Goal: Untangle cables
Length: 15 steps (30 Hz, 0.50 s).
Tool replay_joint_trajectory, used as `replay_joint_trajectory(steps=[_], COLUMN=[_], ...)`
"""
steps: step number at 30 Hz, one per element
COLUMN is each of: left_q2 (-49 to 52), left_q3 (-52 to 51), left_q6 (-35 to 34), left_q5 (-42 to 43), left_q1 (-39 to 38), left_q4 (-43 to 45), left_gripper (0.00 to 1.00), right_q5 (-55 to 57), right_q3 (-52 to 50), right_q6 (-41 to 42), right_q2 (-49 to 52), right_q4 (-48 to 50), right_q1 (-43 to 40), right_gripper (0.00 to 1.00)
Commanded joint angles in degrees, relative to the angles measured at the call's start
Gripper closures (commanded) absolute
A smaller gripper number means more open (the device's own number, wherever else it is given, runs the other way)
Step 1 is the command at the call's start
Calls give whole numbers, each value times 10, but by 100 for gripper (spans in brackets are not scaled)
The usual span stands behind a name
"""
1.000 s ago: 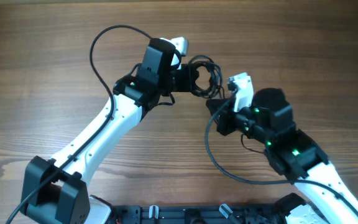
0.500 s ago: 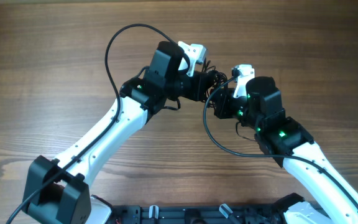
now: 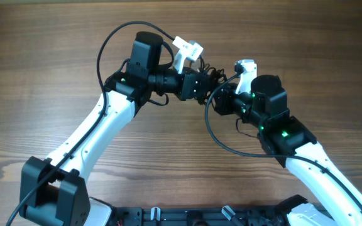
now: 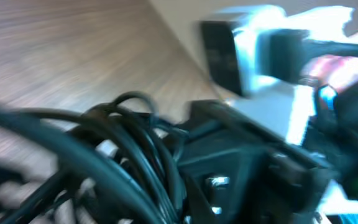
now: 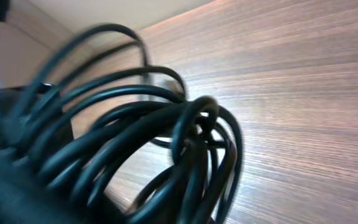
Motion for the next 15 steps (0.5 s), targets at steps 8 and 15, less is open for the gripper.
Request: replay_joint_trajectory(steps=[8,15], left_q2=[0,0], left_q3=[0,0], left_q6=[20,24], left_q5=[137,244], left_q1=[89,99], left_q4=[-42,-37], left_gripper=[96,96], right_q5=[-241,-384], right_q3=[5,2], right_q6=[5,-267], right_q2=[-67,-45], right_q4=[-30,-147], right_q1=[-187,-319], right_gripper=[14,6])
